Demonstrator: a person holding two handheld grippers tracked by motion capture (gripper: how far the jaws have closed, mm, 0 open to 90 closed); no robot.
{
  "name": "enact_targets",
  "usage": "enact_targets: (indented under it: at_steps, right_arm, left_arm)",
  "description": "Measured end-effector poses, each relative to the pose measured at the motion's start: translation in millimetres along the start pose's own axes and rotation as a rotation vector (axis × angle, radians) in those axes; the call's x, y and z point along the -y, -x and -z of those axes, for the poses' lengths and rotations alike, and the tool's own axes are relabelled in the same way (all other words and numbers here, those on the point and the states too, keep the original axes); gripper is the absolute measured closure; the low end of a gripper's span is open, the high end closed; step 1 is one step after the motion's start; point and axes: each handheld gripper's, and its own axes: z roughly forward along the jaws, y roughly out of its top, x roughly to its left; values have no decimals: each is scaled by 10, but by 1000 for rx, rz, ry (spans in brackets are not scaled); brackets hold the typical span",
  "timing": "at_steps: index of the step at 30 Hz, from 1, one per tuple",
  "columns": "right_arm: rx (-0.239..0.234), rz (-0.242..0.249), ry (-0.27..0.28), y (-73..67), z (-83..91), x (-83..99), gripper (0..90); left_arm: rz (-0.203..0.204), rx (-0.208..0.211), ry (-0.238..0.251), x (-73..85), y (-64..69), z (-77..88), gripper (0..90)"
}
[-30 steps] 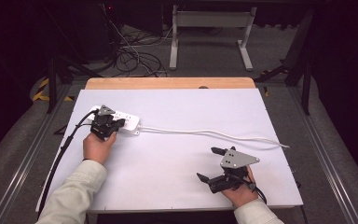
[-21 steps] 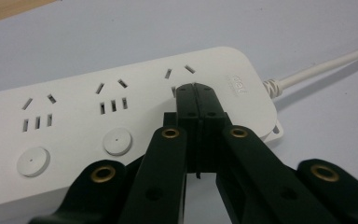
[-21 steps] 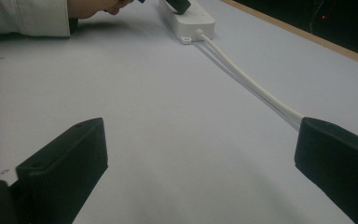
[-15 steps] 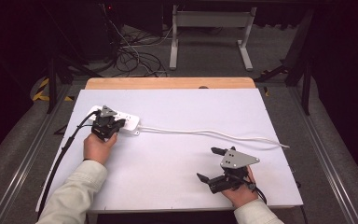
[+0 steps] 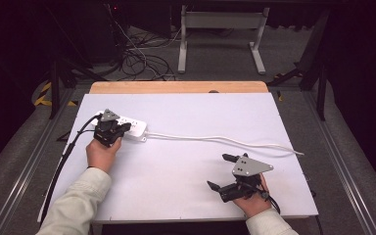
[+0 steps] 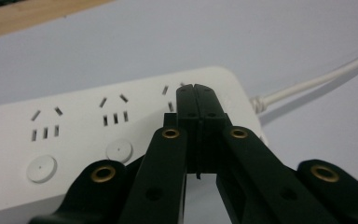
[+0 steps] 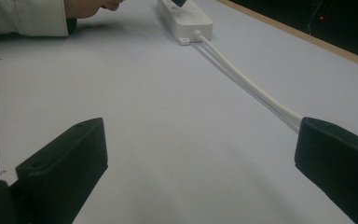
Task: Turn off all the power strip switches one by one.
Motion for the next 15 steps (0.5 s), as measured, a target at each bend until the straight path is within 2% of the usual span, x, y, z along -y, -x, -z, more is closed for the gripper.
enact_targets:
  at_steps: [8, 12, 13, 15]
  right_arm:
    - [4, 0, 4, 8, 10, -1, 33]
    - [5, -3, 7, 12, 19, -3, 33]
    - [6, -2, 7, 14, 23, -4, 33]
    - [6, -7, 11, 20, 25, -6, 33]
  left_arm:
    - [-9, 21, 84, -92, 86, 238, 900]
    - [-6, 55, 112, -131, 145, 356, 894]
    - [-5, 69, 119, -139, 150, 374, 813]
    - [-1, 80, 127, -146, 179, 417, 800]
